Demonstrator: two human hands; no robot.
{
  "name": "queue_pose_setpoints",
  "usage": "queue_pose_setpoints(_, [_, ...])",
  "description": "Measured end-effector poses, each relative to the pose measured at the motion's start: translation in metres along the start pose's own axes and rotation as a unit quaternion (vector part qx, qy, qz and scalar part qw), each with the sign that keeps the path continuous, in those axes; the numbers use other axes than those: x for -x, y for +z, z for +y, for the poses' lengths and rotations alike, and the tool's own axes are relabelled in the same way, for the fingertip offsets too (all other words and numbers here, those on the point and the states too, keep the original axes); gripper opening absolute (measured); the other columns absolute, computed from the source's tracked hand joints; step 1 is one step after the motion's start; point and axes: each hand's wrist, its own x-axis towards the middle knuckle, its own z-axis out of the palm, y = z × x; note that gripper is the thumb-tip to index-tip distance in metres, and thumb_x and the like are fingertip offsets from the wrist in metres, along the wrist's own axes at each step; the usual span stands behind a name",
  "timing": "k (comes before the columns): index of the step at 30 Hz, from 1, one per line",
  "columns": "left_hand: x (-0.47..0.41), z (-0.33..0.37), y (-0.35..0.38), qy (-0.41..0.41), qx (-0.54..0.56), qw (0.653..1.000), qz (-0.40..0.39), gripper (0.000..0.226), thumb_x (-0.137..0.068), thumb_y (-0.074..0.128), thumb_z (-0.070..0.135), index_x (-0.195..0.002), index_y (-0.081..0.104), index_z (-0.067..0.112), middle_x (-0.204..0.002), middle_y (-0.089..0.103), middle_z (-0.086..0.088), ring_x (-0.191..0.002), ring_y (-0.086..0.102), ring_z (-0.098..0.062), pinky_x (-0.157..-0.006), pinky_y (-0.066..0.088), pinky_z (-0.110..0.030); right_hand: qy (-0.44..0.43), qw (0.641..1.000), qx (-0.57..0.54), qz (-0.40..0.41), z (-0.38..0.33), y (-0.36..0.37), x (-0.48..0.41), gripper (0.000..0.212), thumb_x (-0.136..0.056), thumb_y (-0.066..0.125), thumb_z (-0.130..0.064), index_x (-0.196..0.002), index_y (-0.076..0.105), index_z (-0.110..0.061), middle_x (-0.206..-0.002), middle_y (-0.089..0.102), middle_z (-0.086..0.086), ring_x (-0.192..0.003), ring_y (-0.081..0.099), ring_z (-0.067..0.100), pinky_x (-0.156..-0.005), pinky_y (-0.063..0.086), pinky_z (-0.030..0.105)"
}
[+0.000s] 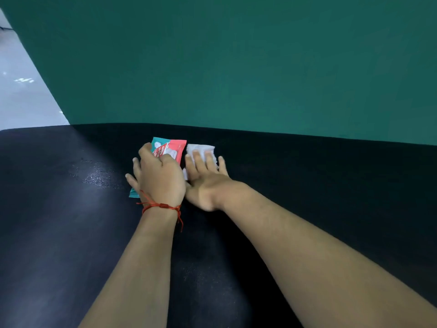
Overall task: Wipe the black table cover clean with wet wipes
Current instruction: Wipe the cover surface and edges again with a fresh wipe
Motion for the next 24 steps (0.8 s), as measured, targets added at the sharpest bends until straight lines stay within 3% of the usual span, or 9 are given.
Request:
queue_pose_setpoints(5, [0.002,-0.001,0.001,-0.003,-0.022,1.000,-0.008,0.052,-0.103,0.033,0.021,-0.155,0.039,0.021,-0.162,0.042,-0.005,-0.160,0.013,-0.025,-0.129,-0.005,-0.050,-0.086,0.995,-0.036,0.024,0.024,0.023,0.042,0.070,-0.109,0.013,-0.059,-0.169,-0.010,-0.031,-0.174,-0.022,-0.013,-0.156,-0.032,0.009,-0.125,-0.023,0.054])
queue_pose_setpoints(8, [0.010,0.000,0.002,0.137,-0.061,0.988,0.021,0.054,-0.093,0.039,0.013,-0.146,0.051,0.016,-0.155,0.051,-0.004,-0.157,0.024,-0.028,-0.129,0.009,-0.054,-0.089,0.993,-0.042,0.063,0.041,0.035,0.066,0.065,-0.111,0.016,-0.051,-0.170,-0.005,-0.032,-0.175,-0.015,-0.017,-0.158,-0.026,0.004,-0.127,-0.018,0.053])
queue_pose_setpoints(10, [0.030,0.007,0.008,0.240,-0.011,0.968,-0.068,0.049,-0.093,0.041,0.006,-0.138,0.059,0.017,-0.148,0.057,0.000,-0.147,0.040,-0.020,-0.125,0.028,-0.047,-0.107,0.987,-0.056,0.104,0.044,0.039,0.074,0.064,-0.111,0.020,-0.045,-0.170,-0.003,-0.034,-0.177,-0.009,-0.016,-0.160,-0.020,0.006,-0.129,-0.014,0.053])
queue_pose_setpoints(11, [0.044,0.014,0.011,0.244,0.004,0.959,-0.144,0.047,-0.098,0.041,0.006,-0.139,0.059,0.018,-0.149,0.056,0.002,-0.145,0.042,-0.014,-0.124,0.031,-0.041,-0.118,0.982,-0.079,0.124,0.044,0.036,0.078,0.065,-0.110,0.023,-0.044,-0.169,-0.002,-0.035,-0.177,-0.005,-0.016,-0.161,-0.017,0.007,-0.129,-0.013,0.052])
queue_pose_setpoints(14, [0.065,0.015,0.027,0.151,-0.041,0.941,-0.299,0.048,-0.111,0.034,0.027,-0.159,0.041,0.023,-0.169,0.031,0.007,-0.158,0.016,-0.006,-0.128,0.009,-0.026,-0.123,0.975,-0.111,0.145,0.044,0.038,0.077,0.074,-0.107,0.035,-0.042,-0.168,-0.006,-0.040,-0.177,0.000,-0.014,-0.162,-0.013,0.007,-0.131,-0.010,0.049])
queue_pose_setpoints(17, [0.063,0.018,0.032,0.110,-0.104,0.926,-0.347,0.057,-0.113,0.023,0.039,-0.168,0.018,0.023,-0.175,0.007,0.010,-0.160,-0.005,-0.005,-0.128,-0.003,-0.028,-0.126,0.971,-0.136,0.150,0.058,0.037,0.093,0.074,-0.106,0.046,-0.042,-0.169,0.008,-0.042,-0.177,0.003,-0.015,-0.162,-0.011,0.010,-0.131,-0.010,0.045])
queue_pose_setpoints(20, [0.062,0.023,0.033,0.110,-0.135,0.925,-0.338,0.057,-0.114,0.026,0.036,-0.167,0.018,0.018,-0.175,0.011,0.004,-0.161,-0.001,-0.010,-0.130,0.001,-0.032,-0.104,0.960,-0.172,0.196,0.099,0.042,0.125,0.059,-0.105,0.055,-0.037,-0.161,0.037,-0.043,-0.171,0.024,-0.023,-0.160,0.012,0.006,-0.131,0.007,0.038])
queue_pose_setpoints(22, [0.064,0.025,0.033,0.144,-0.152,0.942,-0.261,0.054,-0.113,0.029,0.032,-0.164,0.027,0.015,-0.173,0.021,-0.001,-0.161,0.008,-0.017,-0.130,0.009,-0.037,-0.015,0.951,-0.164,0.261,0.142,0.049,0.149,0.049,-0.105,0.055,-0.036,-0.153,0.049,-0.040,-0.166,0.035,-0.021,-0.157,0.025,0.009,-0.129,0.023,0.041])
queue_pose_setpoints(24, [0.063,0.027,0.041,0.188,-0.246,0.932,-0.186,0.055,-0.112,0.029,0.035,-0.162,0.030,0.014,-0.172,0.024,-0.004,-0.161,0.011,-0.025,-0.130,0.012,-0.045,0.094,0.947,-0.129,0.280,0.174,0.056,0.168,0.048,-0.108,0.048,-0.041,-0.155,0.047,-0.033,-0.168,0.034,-0.011,-0.157,0.028,0.018,-0.127,0.028,0.045])
